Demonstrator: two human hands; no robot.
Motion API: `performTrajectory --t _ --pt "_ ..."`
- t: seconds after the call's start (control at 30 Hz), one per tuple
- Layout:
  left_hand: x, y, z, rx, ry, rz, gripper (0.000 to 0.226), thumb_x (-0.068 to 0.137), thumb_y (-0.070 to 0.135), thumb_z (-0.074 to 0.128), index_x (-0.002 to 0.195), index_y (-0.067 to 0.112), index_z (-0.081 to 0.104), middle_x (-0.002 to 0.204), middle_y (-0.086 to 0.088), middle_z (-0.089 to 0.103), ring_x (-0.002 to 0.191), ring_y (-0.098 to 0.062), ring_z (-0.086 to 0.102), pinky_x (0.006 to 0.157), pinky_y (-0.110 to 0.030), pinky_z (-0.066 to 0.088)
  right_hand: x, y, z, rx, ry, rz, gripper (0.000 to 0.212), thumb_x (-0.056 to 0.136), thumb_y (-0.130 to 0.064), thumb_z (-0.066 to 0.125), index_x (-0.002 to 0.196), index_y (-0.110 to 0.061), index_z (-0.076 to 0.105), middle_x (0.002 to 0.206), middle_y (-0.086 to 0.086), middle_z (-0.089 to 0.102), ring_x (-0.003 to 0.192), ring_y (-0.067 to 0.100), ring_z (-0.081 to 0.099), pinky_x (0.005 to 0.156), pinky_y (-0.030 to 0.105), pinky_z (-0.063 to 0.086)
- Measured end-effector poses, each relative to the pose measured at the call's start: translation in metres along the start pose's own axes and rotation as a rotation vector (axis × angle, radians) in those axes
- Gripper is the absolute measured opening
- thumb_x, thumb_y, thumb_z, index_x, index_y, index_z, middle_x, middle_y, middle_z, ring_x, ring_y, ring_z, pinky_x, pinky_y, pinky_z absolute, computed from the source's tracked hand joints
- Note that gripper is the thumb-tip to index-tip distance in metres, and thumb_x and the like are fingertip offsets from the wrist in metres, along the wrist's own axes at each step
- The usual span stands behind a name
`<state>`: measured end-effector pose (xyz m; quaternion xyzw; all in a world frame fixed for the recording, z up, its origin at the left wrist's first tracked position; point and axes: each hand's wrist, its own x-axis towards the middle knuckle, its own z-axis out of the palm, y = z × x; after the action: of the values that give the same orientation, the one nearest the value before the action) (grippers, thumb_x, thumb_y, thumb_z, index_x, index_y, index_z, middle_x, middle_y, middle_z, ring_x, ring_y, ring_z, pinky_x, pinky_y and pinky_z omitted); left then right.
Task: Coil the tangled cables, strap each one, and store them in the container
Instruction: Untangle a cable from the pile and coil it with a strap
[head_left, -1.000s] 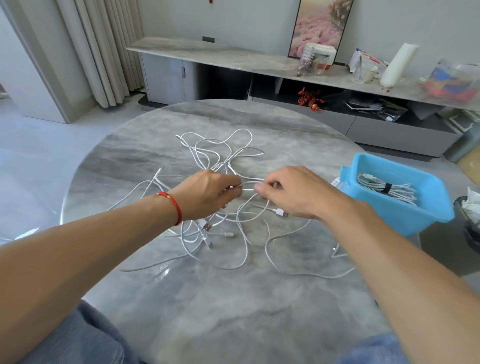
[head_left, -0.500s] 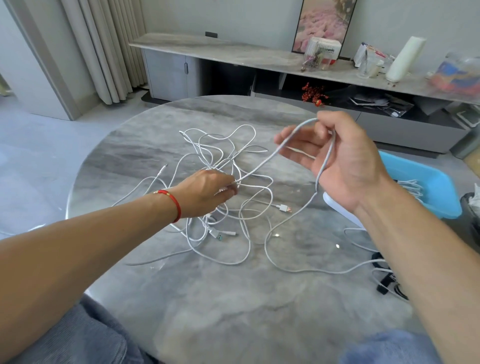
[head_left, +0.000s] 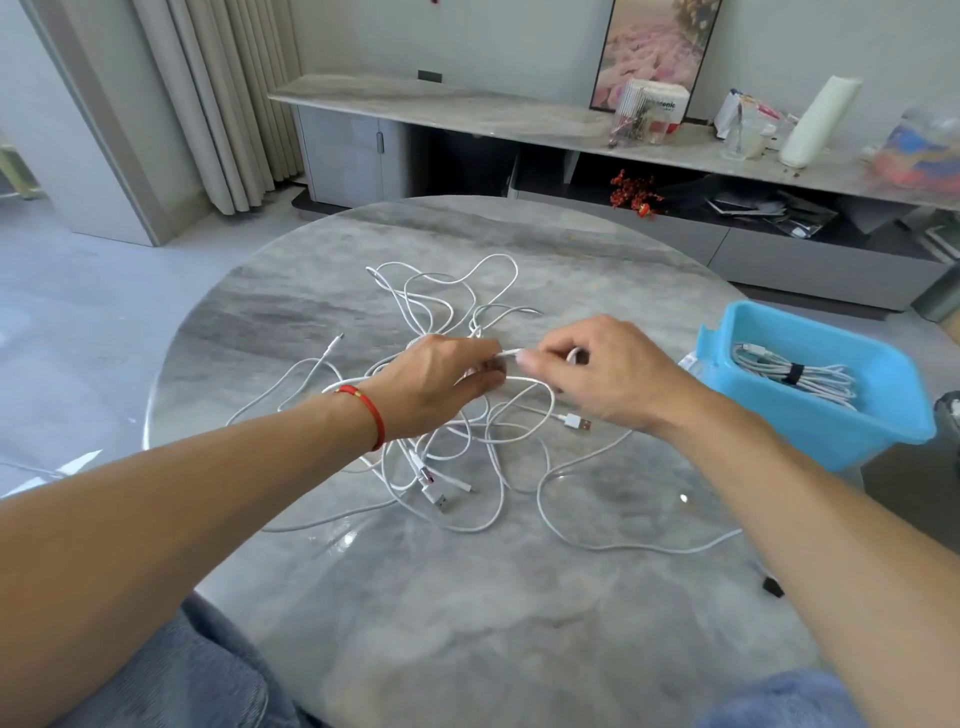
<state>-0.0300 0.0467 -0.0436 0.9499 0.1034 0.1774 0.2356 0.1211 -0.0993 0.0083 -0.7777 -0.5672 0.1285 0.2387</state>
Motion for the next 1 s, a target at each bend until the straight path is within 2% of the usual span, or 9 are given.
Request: performTrajectory --t 0.2,0.3,0.43,0.5,0.6,0.7,0.83,0.97,1.0 --pt "-0.001 -0.016 0.002 0.007 -0.080 -0.120 0.014 0.102 0.022 0.055 0.103 0.013 0.065 0.099 0.003 0.072 0.093 -0.024 0.063 0.083 -0.036 0.046 -0.010 0.001 -0.027 0.720 0.078 -0.065 0.044 0.084 -0.025 0.064 0.044 -0.016 0.050 0.077 0.002 0.060 0.089 0.014 0.058 0.083 0.030 0.042" --pt "-0.001 -0.025 0.002 -0.062 -0.044 -0.204 0.012 0.100 0.017 0.056 0.100 0.011 0.067 0.096 0.001 0.074 0.094 -0.021 0.066 0.087 -0.034 0.047 -0.013 0.004 -0.036 0.943 0.174 -0.059 0.046 0.083 -0.018 0.058 0.039 -0.019 0.049 0.087 0.008 0.068 0.092 0.020 0.062 0.079 0.035 0.047" --pt "0.001 -0.021 -0.002 -0.370 0.005 -0.381 0.026 0.103 0.021 0.051 0.091 0.012 0.071 0.083 0.005 0.078 0.073 -0.010 0.064 0.067 -0.019 0.045 -0.019 0.012 -0.035 0.572 0.155 -0.041 0.056 0.095 -0.031 0.061 0.043 -0.009 0.052 0.079 0.016 0.072 0.077 0.018 0.065 0.082 0.039 0.049" --pt "0.004 -0.013 -0.003 -0.595 0.069 -0.437 0.030 0.106 0.021 0.046 0.093 0.006 0.069 0.086 -0.004 0.078 0.077 -0.020 0.059 0.073 -0.028 0.047 -0.019 0.015 -0.028 0.374 0.084 -0.025 0.054 0.100 -0.027 0.063 0.049 -0.011 0.058 0.075 0.010 0.075 0.073 0.012 0.068 0.087 0.038 0.051" --pt "0.010 0.001 -0.006 -0.958 0.179 -0.458 0.027 0.108 0.018 0.041 0.098 0.002 0.061 0.089 -0.022 0.069 0.087 -0.031 0.064 0.092 -0.041 0.052 -0.017 0.011 -0.018 0.161 -0.071 0.053 0.037 0.099 -0.021 0.061 0.063 -0.016 0.070 0.072 -0.002 0.077 0.073 0.014 0.072 0.083 0.040 0.056" --pt "0.013 0.008 -0.006 -0.908 0.142 -0.361 0.026 0.108 0.016 0.040 0.101 0.000 0.060 0.077 -0.020 0.062 0.074 -0.029 0.062 0.073 -0.025 0.053 -0.014 0.004 -0.006 -0.002 -0.188 0.163 0.013 0.090 -0.031 0.062 0.098 -0.022 0.065 0.075 -0.009 0.077 0.080 0.016 0.072 0.080 0.039 0.058" --pt "0.010 0.008 -0.002 -0.645 -0.001 -0.210 0.028 0.106 0.016 0.045 0.098 -0.002 0.064 0.069 -0.016 0.057 0.067 -0.024 0.055 0.071 -0.032 0.045 -0.008 -0.002 0.006 0.014 -0.102 0.169 0.075 0.084 -0.058 0.067 0.147 -0.039 0.033 0.105 -0.014 0.068 0.098 0.014 0.066 0.087 0.036 0.054" --pt "0.008 0.008 -0.002 -0.468 -0.078 -0.141 0.026 0.104 0.023 0.052 0.089 0.011 0.069 0.067 0.001 0.066 0.065 -0.011 0.058 0.065 -0.026 0.045 -0.001 -0.008 0.007 0.088 0.070 -0.001 0.018 0.098 -0.048 0.063 0.102 -0.032 0.071 0.073 -0.013 0.069 0.068 0.010 0.068 0.059 0.019 0.049" --pt "0.008 0.007 -0.003 -0.440 -0.088 -0.143 0.026 0.103 0.027 0.054 0.087 0.014 0.070 0.069 0.001 0.068 0.065 -0.009 0.060 0.063 -0.021 0.045 0.001 -0.008 0.006 0.006 0.097 -0.043 0.025 0.100 -0.046 0.059 0.088 -0.029 0.073 0.063 -0.013 0.065 0.064 0.009 0.065 0.058 0.022 0.047"
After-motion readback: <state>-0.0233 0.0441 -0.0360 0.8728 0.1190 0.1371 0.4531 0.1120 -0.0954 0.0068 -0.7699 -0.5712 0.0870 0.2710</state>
